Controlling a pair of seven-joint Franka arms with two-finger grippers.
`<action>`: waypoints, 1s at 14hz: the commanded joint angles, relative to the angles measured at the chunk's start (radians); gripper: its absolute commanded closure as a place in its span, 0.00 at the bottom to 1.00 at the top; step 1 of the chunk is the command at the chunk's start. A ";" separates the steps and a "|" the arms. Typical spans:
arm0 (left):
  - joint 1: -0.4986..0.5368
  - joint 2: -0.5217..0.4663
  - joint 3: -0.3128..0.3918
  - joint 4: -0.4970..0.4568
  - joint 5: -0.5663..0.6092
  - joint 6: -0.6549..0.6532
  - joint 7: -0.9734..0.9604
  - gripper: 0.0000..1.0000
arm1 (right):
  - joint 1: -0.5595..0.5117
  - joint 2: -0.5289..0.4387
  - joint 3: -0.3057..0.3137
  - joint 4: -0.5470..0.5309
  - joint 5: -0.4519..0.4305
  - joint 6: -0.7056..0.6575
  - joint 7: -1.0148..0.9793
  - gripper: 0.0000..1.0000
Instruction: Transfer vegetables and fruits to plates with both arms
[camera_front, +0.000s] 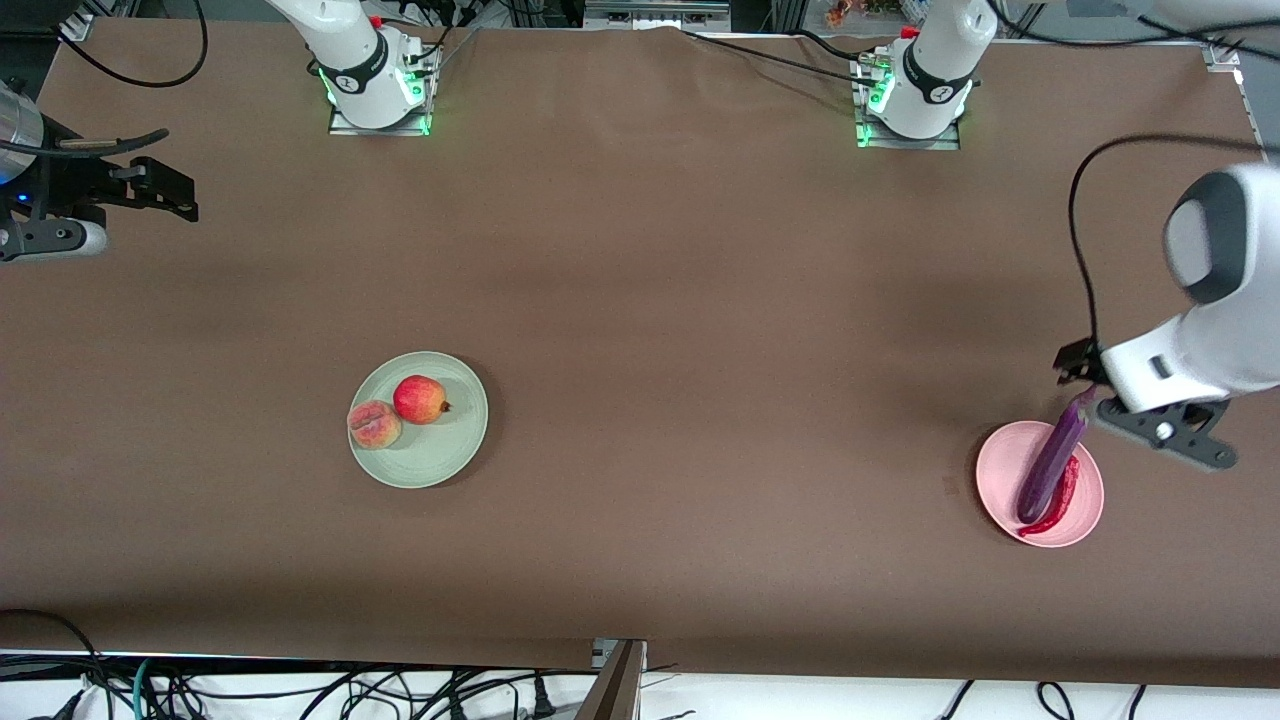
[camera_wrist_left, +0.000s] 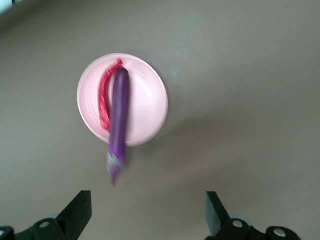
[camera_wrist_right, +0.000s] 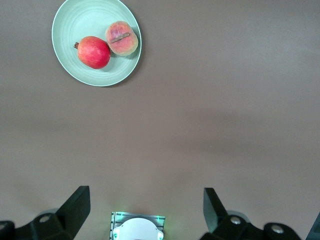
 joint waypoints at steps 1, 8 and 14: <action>0.001 0.015 -0.003 0.154 -0.057 -0.222 -0.142 0.00 | -0.015 0.003 0.015 0.000 0.016 0.000 0.011 0.00; 0.075 -0.127 -0.166 0.107 -0.053 -0.301 -0.524 0.00 | -0.012 0.018 0.015 0.021 0.016 0.001 0.010 0.00; 0.219 -0.365 -0.282 -0.190 0.028 -0.064 -0.523 0.00 | -0.014 0.020 0.015 0.023 0.015 0.001 0.007 0.00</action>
